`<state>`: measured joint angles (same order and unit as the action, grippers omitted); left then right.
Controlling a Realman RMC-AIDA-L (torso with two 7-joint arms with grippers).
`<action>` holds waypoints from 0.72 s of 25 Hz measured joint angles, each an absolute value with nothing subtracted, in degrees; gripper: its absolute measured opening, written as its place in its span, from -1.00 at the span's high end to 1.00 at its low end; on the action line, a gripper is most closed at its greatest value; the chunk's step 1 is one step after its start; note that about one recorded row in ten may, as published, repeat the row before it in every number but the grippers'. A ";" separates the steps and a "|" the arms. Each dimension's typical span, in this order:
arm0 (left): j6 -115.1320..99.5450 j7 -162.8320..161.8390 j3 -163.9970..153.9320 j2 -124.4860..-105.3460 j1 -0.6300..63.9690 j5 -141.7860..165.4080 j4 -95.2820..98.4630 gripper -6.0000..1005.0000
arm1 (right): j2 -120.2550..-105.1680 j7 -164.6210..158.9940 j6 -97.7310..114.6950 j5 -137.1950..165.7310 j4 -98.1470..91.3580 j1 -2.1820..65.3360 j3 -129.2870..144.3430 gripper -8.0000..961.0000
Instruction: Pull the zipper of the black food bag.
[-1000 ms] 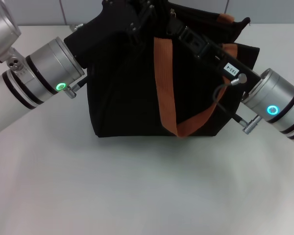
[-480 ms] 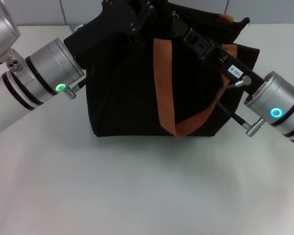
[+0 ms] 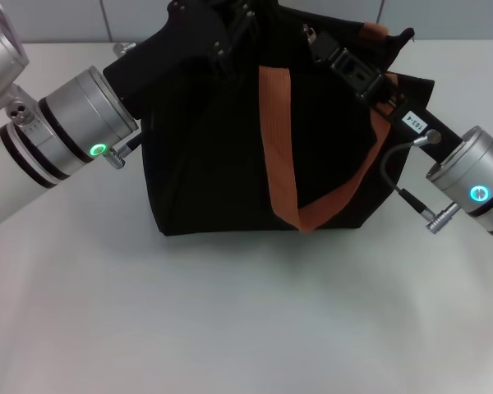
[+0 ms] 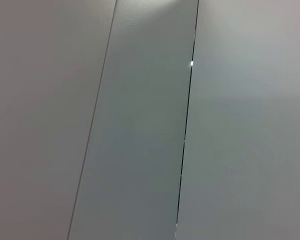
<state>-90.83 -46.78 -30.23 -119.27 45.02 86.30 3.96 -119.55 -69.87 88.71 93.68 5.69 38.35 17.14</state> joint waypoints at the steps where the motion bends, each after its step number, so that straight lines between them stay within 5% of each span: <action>1: -90.83 -46.78 -30.22 -119.27 45.01 86.31 3.96 0.84 | -119.54 -70.09 88.69 93.67 5.45 38.23 17.14 0.99; 18: -90.93 -46.75 -30.06 -119.27 44.59 85.90 3.98 0.82 | -119.42 -71.45 88.50 93.60 3.29 35.75 16.18 0.99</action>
